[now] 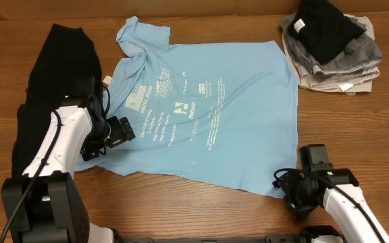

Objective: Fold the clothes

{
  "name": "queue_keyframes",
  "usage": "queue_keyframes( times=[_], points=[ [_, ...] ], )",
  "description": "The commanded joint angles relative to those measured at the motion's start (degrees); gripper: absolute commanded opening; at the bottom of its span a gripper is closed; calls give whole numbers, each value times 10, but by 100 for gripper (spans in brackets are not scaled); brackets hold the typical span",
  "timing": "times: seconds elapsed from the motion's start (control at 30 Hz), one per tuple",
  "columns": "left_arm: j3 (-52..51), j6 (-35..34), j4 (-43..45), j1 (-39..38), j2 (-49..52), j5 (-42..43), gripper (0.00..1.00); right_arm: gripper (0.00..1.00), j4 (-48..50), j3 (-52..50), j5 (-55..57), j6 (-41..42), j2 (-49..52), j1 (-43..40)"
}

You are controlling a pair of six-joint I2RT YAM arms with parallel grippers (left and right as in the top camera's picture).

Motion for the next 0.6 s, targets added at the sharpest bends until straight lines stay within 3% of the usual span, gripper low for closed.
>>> queue_keyframes(
  times=[0.0, 0.23, 0.47, 0.57],
  points=[
    [-3, -10, 10, 2, -5, -12, 100, 67, 19, -4, 10, 16, 22, 2],
    [-4, -10, 21, 2, -5, -19, 100, 50, 64, -4, 3, 24, 81, 2],
    [-4, -10, 27, 2, -5, -31, 90, 4, 99, 5, 1, 20, 95, 2],
    [-4, -10, 26, 2, -5, -30, 87, 4, 95, 28, 2, -6, 95, 2]
  ],
)
